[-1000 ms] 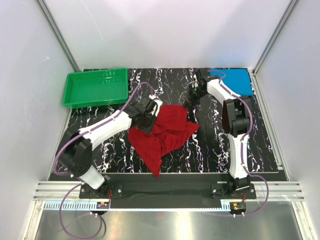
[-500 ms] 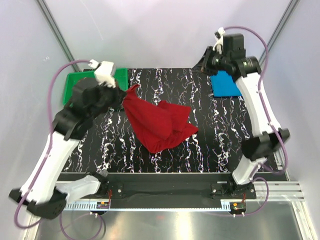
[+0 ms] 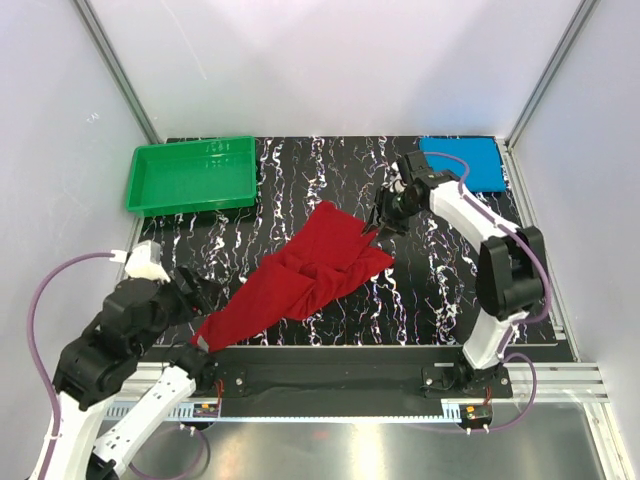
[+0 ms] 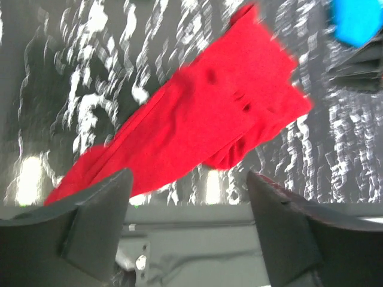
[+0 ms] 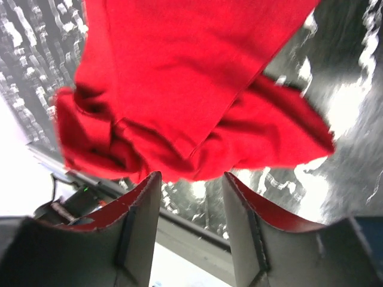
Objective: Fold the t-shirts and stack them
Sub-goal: Flatten the tshirt out
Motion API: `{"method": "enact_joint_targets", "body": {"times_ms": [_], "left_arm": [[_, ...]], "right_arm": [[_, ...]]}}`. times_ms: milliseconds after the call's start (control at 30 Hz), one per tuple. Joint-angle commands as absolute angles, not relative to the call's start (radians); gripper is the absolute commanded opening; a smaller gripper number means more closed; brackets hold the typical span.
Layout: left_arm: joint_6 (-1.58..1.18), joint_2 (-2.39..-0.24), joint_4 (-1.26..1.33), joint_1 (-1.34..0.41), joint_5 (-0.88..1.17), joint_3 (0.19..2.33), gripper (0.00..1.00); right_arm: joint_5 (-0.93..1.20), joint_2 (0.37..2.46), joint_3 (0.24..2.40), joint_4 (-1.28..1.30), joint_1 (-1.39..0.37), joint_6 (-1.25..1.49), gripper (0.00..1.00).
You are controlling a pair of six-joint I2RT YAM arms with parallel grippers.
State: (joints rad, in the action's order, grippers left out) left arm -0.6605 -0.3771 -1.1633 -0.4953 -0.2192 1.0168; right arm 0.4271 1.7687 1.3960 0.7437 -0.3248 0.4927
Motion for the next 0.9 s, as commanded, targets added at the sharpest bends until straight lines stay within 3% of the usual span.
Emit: {"method": "enact_joint_targets", "body": {"times_ms": [0, 133, 367, 867], "left_arm": [[-0.723, -0.428, -1.192, -0.495, -0.271, 1.02, 0.9], [-0.674, -0.572, -1.177, -0.495, -0.328, 1.045, 0.98], [-0.545, -0.721, -1.076, -0.494, -0.235, 1.049, 0.87], [-0.472, -0.805, -1.014, -0.454, -0.173, 1.062, 0.87]], "right_arm": [[0.384, 1.85, 1.506, 0.742, -0.327, 0.417, 0.53], [0.301, 1.998, 1.666, 0.836, -0.327, 0.348, 0.56], [0.072, 2.252, 1.98, 1.009, -0.327, 0.253, 0.55], [0.077, 2.31, 1.953, 0.948, -0.344, 0.232, 0.46]]}}
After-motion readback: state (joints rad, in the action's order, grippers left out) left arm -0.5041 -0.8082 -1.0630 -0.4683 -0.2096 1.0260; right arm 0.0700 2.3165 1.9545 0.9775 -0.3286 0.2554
